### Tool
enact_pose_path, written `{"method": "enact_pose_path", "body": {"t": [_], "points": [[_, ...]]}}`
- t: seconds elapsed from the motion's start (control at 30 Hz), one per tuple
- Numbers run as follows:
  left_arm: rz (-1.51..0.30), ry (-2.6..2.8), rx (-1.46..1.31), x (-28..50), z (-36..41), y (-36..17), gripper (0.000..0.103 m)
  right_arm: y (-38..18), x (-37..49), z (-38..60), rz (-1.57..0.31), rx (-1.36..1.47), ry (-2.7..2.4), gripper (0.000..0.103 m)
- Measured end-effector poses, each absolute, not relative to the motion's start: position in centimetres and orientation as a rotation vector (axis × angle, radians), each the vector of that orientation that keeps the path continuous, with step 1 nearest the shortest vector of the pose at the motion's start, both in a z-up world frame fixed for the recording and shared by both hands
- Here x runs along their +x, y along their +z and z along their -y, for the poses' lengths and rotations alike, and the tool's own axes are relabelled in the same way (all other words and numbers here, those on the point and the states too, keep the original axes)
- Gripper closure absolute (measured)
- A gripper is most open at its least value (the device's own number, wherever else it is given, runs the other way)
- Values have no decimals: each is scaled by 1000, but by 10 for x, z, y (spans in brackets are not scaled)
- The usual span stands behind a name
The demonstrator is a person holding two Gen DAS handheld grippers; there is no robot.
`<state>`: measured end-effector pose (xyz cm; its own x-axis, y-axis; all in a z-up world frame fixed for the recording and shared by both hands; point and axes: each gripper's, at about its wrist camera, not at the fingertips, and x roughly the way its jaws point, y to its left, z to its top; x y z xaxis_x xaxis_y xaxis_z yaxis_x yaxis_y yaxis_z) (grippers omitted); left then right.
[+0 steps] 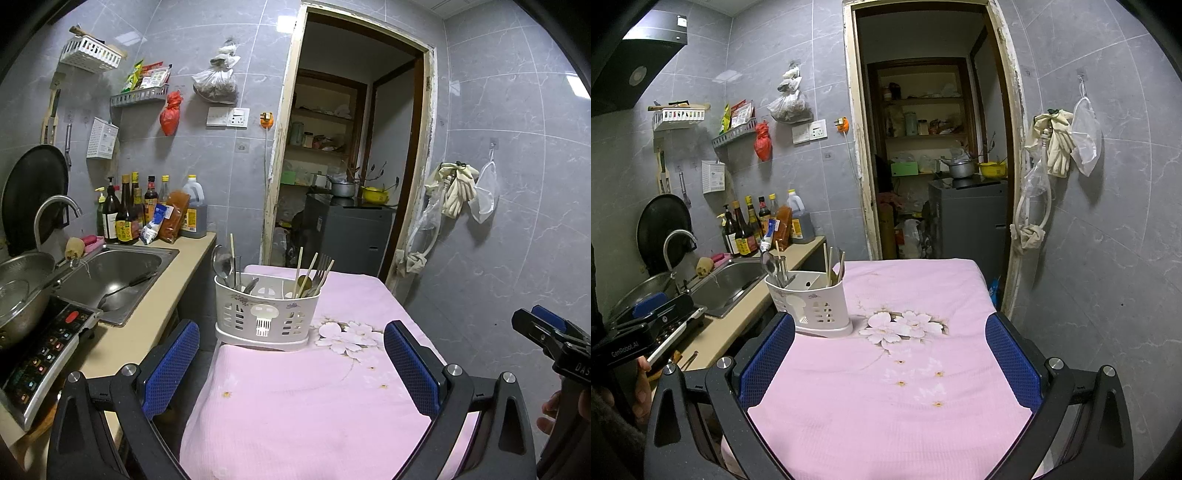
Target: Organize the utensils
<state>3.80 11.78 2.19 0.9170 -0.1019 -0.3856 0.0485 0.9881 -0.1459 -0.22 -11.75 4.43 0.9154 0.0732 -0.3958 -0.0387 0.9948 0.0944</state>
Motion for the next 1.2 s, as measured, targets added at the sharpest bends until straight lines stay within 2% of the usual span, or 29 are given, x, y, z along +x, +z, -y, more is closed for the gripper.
{"method": "enact_pose_path", "body": {"t": [1.2], "points": [[-411, -80, -136, 42, -120, 20, 2, 45, -2, 118, -412, 85, 59, 2]]}}
